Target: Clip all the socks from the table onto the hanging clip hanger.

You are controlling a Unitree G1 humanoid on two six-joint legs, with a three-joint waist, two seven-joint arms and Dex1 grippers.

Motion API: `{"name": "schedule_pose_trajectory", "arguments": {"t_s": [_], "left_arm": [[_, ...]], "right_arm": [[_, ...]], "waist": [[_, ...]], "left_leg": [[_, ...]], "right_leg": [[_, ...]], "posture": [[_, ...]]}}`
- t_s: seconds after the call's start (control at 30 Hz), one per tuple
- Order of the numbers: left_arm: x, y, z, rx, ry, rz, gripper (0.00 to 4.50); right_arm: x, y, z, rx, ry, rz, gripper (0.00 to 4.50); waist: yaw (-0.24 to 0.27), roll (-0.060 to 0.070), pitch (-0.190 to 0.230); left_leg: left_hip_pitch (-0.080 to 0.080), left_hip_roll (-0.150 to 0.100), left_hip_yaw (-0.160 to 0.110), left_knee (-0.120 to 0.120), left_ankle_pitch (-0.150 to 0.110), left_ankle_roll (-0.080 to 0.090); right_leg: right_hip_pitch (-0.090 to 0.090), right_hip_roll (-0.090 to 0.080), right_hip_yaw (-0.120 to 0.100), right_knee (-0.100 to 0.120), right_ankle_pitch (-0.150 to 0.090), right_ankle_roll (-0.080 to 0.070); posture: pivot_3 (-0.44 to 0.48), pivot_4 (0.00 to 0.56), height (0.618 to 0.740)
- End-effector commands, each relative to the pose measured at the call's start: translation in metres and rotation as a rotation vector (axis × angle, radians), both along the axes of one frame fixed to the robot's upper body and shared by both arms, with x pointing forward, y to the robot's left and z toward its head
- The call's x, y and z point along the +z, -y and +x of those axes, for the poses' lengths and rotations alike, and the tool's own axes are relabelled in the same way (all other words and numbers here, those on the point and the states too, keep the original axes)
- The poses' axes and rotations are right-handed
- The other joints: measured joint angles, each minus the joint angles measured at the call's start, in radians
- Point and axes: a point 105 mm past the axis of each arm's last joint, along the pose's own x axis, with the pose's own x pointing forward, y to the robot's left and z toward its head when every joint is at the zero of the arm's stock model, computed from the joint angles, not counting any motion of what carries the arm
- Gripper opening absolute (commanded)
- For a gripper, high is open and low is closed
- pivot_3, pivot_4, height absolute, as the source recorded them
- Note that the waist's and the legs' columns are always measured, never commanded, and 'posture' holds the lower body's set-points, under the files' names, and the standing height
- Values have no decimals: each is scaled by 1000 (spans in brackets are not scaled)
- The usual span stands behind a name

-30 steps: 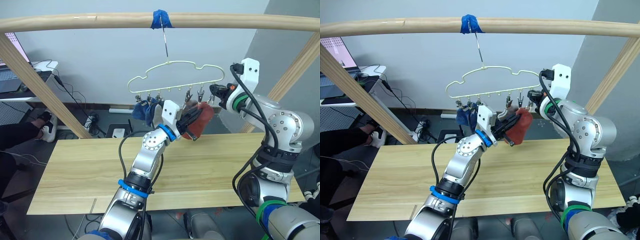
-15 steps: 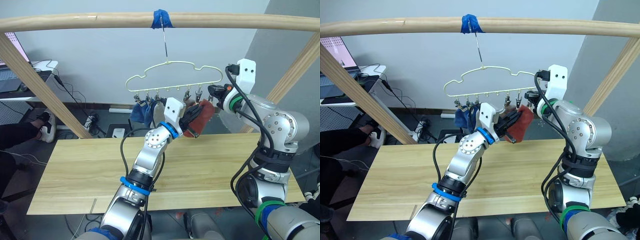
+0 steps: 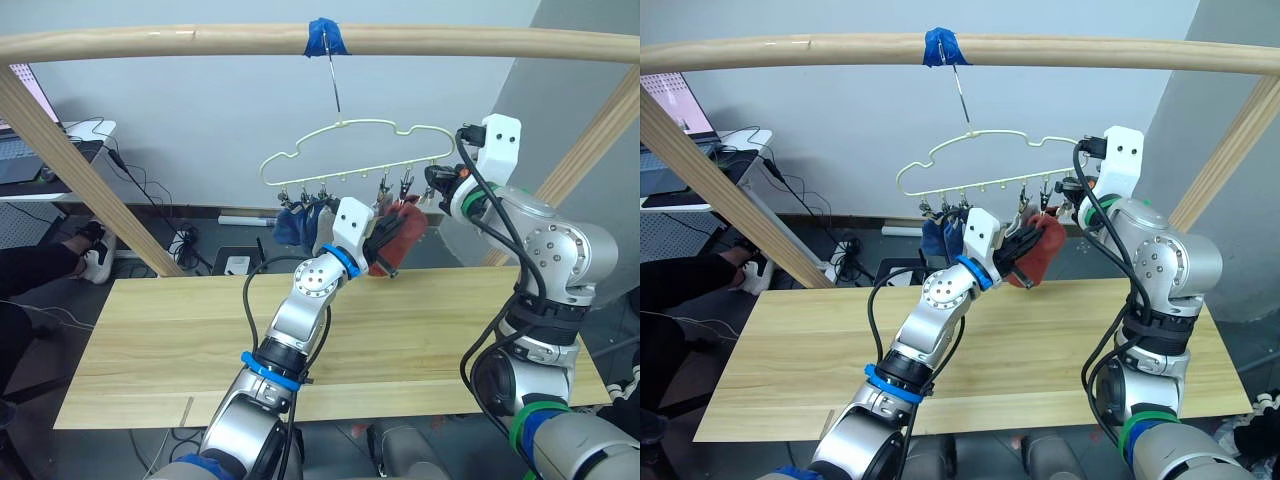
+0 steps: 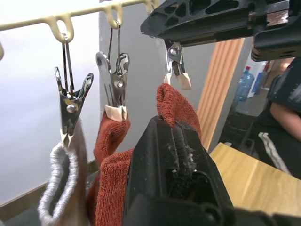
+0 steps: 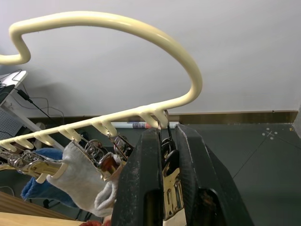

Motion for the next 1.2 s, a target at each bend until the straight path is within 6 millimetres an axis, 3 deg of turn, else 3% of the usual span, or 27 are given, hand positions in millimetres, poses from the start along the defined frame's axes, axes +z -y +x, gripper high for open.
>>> {"name": "schedule_pose_trajectory", "arguments": {"t_s": [0.03, 0.47, 0.77, 1.2], "left_arm": [[21, 11, -1, -6, 57, -34, 18], [29, 13, -1, 11, 59, -67, 18], [22, 13, 0, 30, 15, -51, 18], [40, 20, -3, 28, 17, -121, 18]], "right_arm": [[15, -1, -5, -18, 68, -4, 141], [10, 1, -5, -59, 61, -5, 141], [15, 7, -4, -95, 75, -7, 141], [8, 4, -5, -145, 62, -17, 141]], "waist": [[1, 0, 0], [2, 0, 0], [2, 0, 0], [8, 0, 0]], "left_leg": [[0, 0, 0, 0, 0, 0], [-1, 0, 0, 0, 0, 0], [-1, 0, 0, 0, 0, 0], [-1, 0, -1, 0, 0, 0]], "right_leg": [[0, 0, 0, 0, 0, 0], [0, 0, -1, -2, 0, 0], [0, 0, -1, -2, 0, 0], [0, 0, -1, -2, 0, 0]], "posture": [[-20, 158, 740], [-15, 151, 740], [-17, 160, 740], [-1, 164, 740]]}}
